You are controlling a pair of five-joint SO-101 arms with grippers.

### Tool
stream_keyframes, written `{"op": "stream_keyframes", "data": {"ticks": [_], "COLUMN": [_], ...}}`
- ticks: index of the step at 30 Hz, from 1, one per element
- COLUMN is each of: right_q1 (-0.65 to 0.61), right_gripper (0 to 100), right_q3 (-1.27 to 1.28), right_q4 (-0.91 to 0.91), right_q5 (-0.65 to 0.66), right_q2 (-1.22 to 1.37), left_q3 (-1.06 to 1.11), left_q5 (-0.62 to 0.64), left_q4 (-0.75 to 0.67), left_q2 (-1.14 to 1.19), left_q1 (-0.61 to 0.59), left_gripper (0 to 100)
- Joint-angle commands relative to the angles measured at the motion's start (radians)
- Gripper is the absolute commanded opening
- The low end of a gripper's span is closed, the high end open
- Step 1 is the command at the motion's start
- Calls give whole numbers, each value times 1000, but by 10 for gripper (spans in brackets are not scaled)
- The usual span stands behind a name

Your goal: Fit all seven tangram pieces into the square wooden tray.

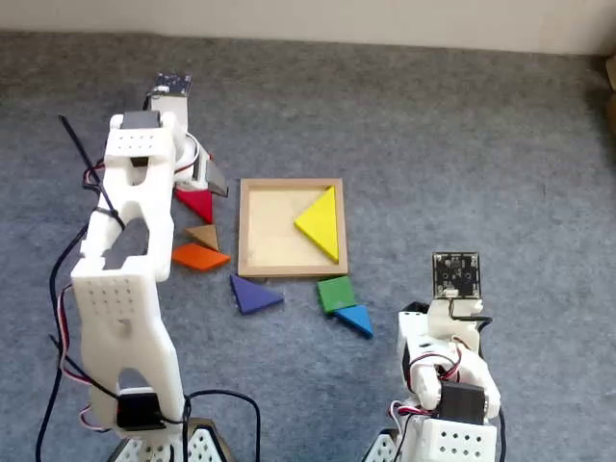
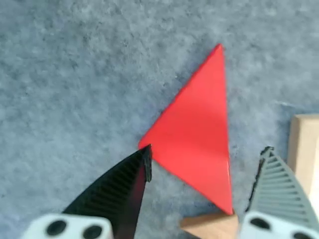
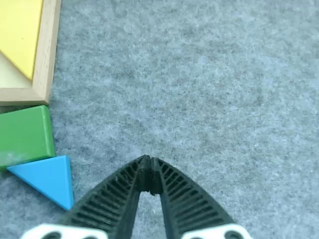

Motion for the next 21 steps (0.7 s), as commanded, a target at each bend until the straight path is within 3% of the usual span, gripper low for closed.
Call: {"op": "stream_keyframes", "data": {"ticks": [1, 8, 21], "right_q1": [10, 10, 10], "right_gripper": [12, 12, 12], "right_q3": [101, 101, 101], "right_q4": [7, 7, 7], "right_q5": [11, 11, 11], "right_q2": [-15, -15, -15], "left_q3": [-159, -268, -277], "left_q5": [6, 6, 2], "left_q4": [68, 149, 146], "left_q2": [44, 94, 150], "left_q1": [-48, -56, -27], "left_gripper": [326, 326, 329]}}
